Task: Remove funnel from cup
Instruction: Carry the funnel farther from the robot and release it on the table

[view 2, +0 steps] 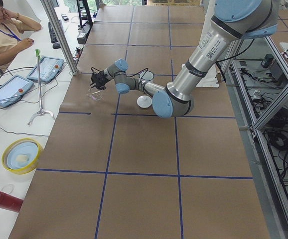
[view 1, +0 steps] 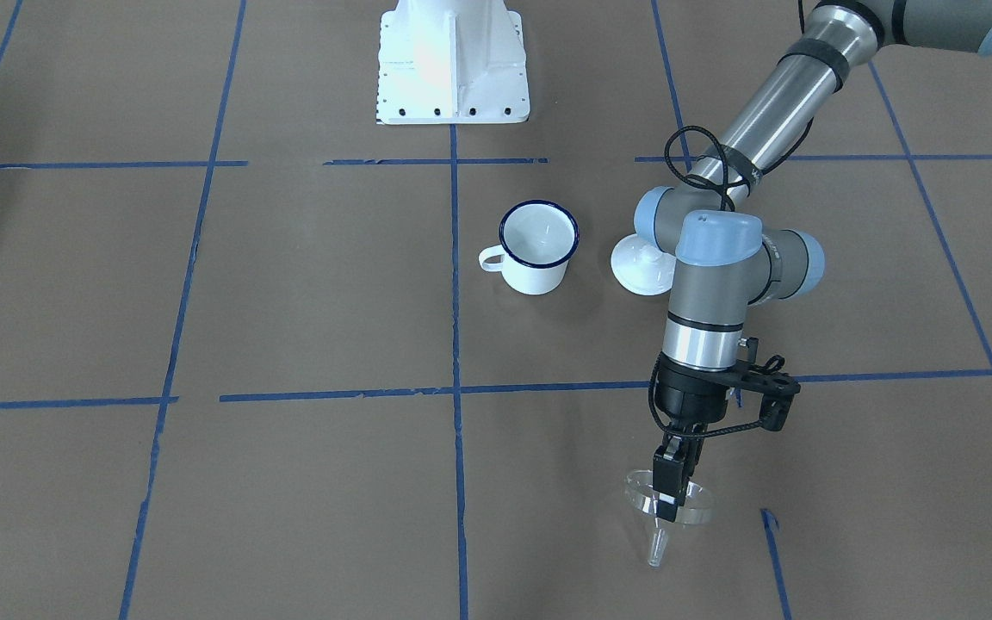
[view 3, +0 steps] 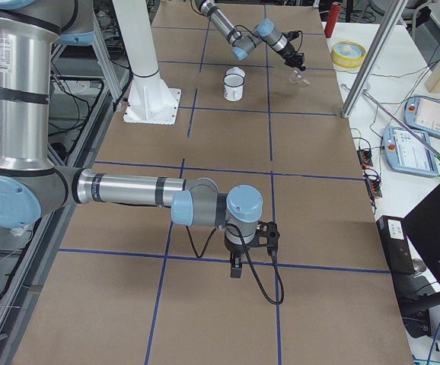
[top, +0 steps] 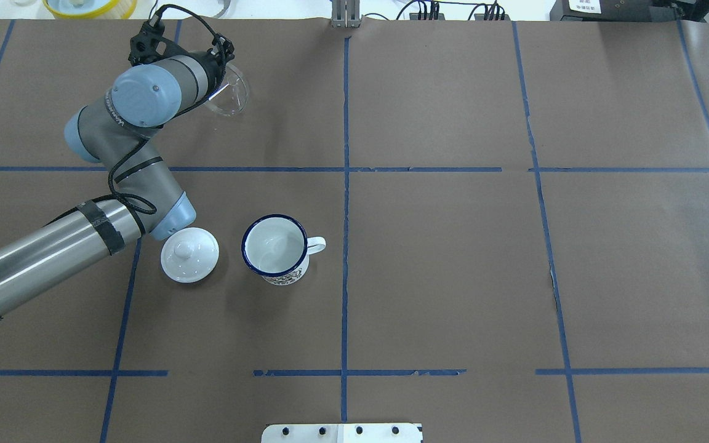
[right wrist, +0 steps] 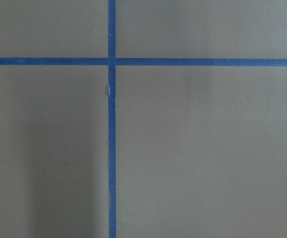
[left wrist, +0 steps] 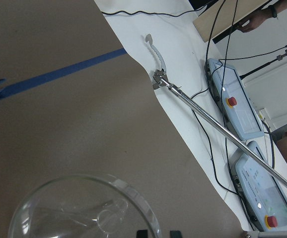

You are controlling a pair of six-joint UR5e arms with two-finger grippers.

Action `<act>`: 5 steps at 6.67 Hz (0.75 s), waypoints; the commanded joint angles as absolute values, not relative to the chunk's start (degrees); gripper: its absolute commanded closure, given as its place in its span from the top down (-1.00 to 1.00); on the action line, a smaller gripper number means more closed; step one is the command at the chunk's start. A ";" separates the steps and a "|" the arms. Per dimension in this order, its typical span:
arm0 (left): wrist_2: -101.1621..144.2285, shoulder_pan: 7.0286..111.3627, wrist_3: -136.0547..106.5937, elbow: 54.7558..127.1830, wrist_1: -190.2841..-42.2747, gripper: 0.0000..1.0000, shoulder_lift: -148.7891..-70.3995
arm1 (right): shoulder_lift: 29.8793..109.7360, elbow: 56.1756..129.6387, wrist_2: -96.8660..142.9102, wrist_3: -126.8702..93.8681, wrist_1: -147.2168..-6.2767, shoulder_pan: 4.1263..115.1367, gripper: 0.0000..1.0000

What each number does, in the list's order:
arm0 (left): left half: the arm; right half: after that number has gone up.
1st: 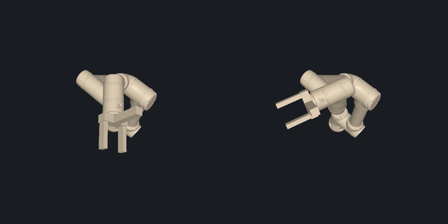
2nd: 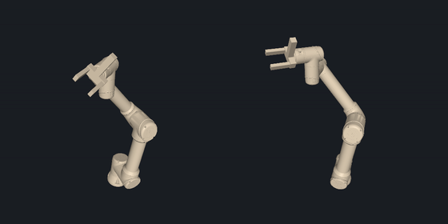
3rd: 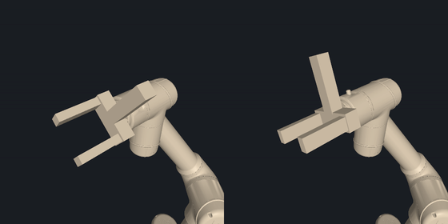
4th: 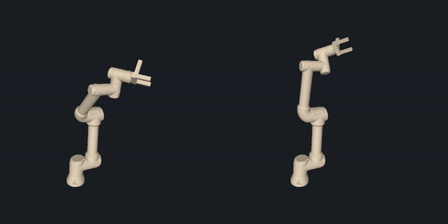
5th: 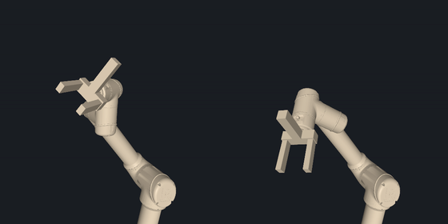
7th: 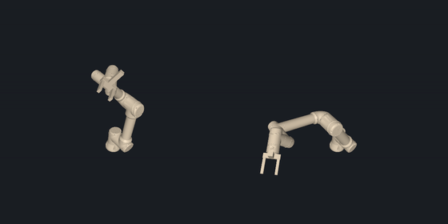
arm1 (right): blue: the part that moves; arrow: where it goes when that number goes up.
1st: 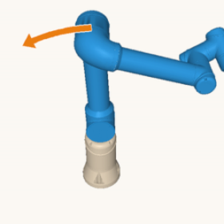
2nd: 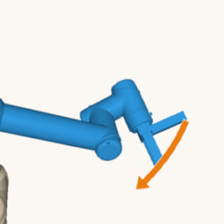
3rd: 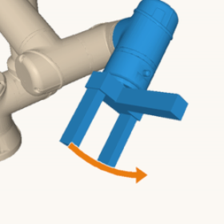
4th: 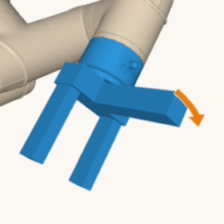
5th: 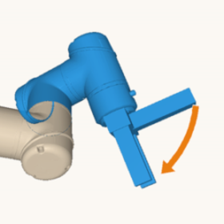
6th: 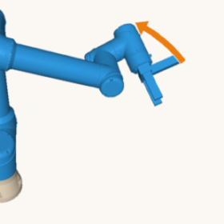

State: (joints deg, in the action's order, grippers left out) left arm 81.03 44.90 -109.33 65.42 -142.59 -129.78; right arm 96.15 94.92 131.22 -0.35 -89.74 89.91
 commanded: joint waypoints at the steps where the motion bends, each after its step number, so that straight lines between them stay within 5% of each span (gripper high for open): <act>1: 92.38 45.52 -94.04 79.44 -139.07 1.00 -120.74 | 96.15 94.92 131.22 -0.35 -89.74 89.91 1.00; 3: 99.56 45.97 -76.74 100.35 -115.18 1.00 -113.32 | 96.15 94.92 131.22 -0.35 -89.74 89.91 1.00; 5: 100.71 46.05 -66.40 111.15 -97.45 1.00 -109.79 | 96.15 94.92 131.22 -0.35 -89.74 89.91 1.00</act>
